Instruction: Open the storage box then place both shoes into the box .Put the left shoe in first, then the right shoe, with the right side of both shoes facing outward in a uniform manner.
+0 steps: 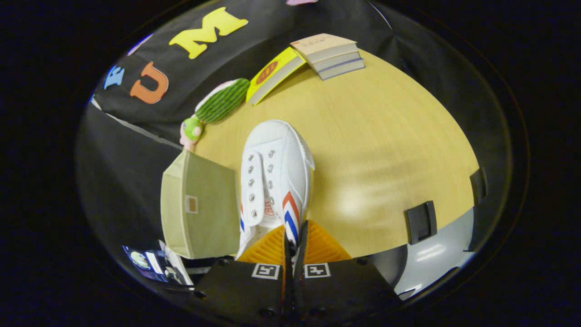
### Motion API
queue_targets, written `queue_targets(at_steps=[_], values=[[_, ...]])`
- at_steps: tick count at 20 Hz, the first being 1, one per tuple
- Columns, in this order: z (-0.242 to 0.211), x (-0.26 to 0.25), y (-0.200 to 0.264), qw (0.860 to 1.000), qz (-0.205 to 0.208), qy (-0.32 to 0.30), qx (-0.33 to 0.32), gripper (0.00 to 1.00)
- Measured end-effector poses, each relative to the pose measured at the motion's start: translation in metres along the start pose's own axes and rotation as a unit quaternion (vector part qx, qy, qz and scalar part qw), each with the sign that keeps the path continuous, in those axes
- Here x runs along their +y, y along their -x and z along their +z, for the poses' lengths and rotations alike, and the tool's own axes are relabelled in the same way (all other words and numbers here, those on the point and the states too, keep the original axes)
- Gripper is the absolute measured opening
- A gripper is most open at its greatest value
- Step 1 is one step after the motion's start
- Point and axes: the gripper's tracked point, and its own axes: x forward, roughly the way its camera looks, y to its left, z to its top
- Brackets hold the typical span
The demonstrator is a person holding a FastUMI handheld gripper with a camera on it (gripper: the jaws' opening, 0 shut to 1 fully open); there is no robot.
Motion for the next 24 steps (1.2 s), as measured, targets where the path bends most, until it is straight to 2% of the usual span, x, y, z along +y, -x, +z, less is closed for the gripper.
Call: queue_targets(at_steps=[8, 10, 18, 24], values=[[-0.001, 0.132, 0.061, 0.995, 0.060, 0.065, -0.049, 0.06], [-0.001, 0.155, 0.065, 0.994, 0.058, 0.079, -0.057, 0.06], [-0.026, 0.228, 0.012, 0.995, 0.058, 0.075, -0.021, 0.06], [-0.044, 0.236, -0.042, 0.998, 0.035, 0.059, 0.014, 0.06]])
